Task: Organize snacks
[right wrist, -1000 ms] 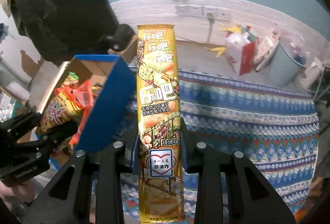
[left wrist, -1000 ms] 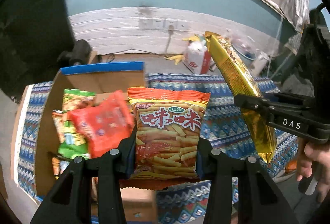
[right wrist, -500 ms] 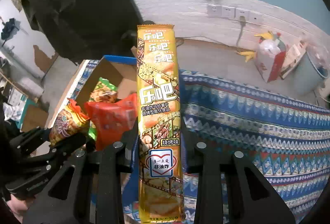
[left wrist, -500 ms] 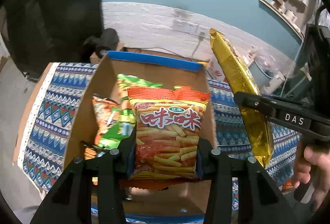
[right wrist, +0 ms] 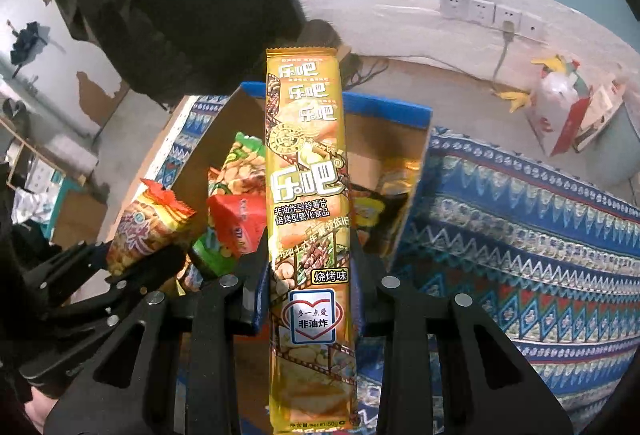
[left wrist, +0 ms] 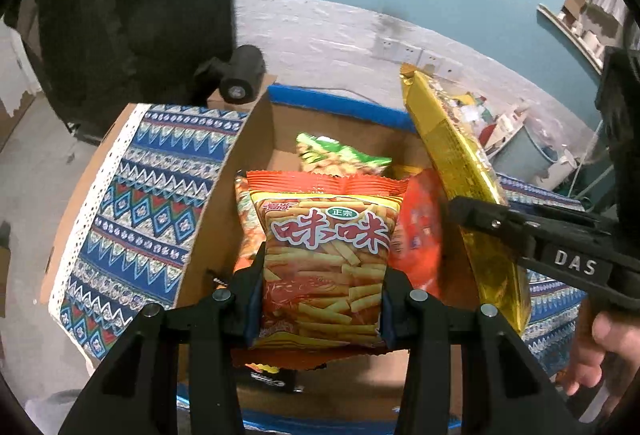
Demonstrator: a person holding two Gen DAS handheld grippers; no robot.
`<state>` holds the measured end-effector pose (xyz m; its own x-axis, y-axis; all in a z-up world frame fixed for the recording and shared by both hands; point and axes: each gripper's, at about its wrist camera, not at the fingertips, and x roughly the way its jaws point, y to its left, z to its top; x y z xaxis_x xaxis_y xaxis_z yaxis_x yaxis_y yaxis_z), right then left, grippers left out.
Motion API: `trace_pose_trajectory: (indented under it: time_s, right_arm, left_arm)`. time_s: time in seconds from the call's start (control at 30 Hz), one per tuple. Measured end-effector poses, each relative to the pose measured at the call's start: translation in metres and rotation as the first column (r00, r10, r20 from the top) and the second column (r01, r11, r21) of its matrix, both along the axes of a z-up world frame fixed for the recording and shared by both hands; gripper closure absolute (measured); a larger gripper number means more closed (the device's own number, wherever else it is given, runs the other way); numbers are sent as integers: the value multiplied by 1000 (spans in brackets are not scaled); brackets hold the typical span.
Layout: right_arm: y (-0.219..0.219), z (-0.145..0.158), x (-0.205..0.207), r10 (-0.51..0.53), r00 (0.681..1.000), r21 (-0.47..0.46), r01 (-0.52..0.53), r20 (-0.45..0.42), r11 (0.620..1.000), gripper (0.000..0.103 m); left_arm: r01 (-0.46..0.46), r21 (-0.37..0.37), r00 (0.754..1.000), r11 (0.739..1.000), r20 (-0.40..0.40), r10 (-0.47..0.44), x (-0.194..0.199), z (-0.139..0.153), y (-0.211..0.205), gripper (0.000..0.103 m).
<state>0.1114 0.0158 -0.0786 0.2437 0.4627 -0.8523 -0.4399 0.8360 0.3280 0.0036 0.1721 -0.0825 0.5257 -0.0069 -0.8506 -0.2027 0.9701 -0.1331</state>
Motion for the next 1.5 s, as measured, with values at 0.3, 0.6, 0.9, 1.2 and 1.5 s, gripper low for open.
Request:
trace_pose_trajectory:
  time_s: [0.3,0.6,0.9,1.2,1.5]
  right_arm:
    - [12,-5,-5,10,999,27,-9,-31,1000,66]
    - [10,13,-15,38,999,56,-37,-19,998,52]
    - [-14,46,-32,24,991,-46,-18,130,999,30]
    - [-49,77,-48,-6,971,-59,21,238,998,25]
    - [-76,101,-63,-12,951,-56,31,310,998,24]
  left_arm:
    - [-37,41,999,998,-16,38,-1,3,6,37]
    - [-19,75,1000,997,9,19,-10,25,-4,25]
    - [-14,101,998,995,64,7,-26,57,-17,16]
    - [18,118,993,993,113,-32,-36,79,-39,8]
    - [42,147,988,988,139,-62,-42,90,-59,2]
